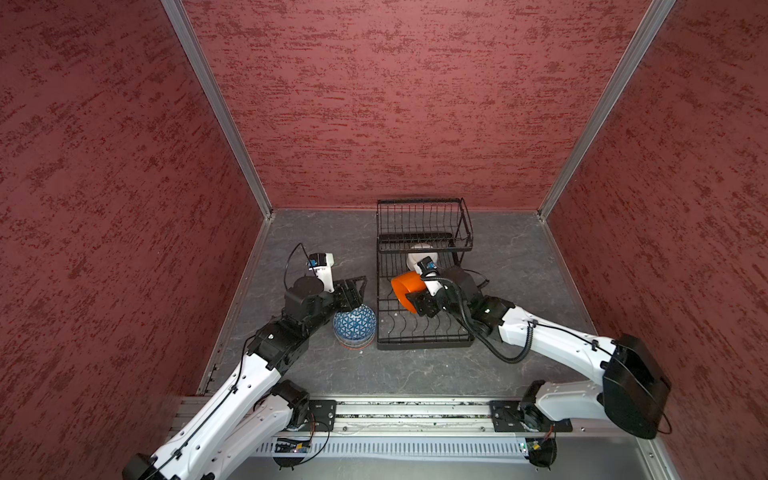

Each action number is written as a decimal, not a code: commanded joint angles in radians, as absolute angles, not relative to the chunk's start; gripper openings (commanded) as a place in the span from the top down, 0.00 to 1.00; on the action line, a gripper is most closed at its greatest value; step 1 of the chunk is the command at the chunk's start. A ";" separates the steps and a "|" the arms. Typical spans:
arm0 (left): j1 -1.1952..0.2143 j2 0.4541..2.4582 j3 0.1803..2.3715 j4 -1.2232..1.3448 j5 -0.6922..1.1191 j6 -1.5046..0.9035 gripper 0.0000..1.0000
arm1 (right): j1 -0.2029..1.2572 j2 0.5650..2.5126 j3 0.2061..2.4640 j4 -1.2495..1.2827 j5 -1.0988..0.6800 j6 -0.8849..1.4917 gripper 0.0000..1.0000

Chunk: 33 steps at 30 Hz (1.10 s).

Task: Load bowls into a dish rack
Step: Place the bowl in the dish rack.

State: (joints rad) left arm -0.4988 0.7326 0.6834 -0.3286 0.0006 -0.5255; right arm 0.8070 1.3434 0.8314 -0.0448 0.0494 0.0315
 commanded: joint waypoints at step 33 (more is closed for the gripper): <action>-0.445 0.683 0.673 -0.399 0.005 -0.499 0.23 | 0.885 1.557 0.828 0.430 0.370 -0.283 0.29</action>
State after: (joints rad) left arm -0.4534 0.6926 0.6674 -0.3862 0.0010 -0.5186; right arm 0.8749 1.5547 0.8314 0.3145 0.3206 -0.2363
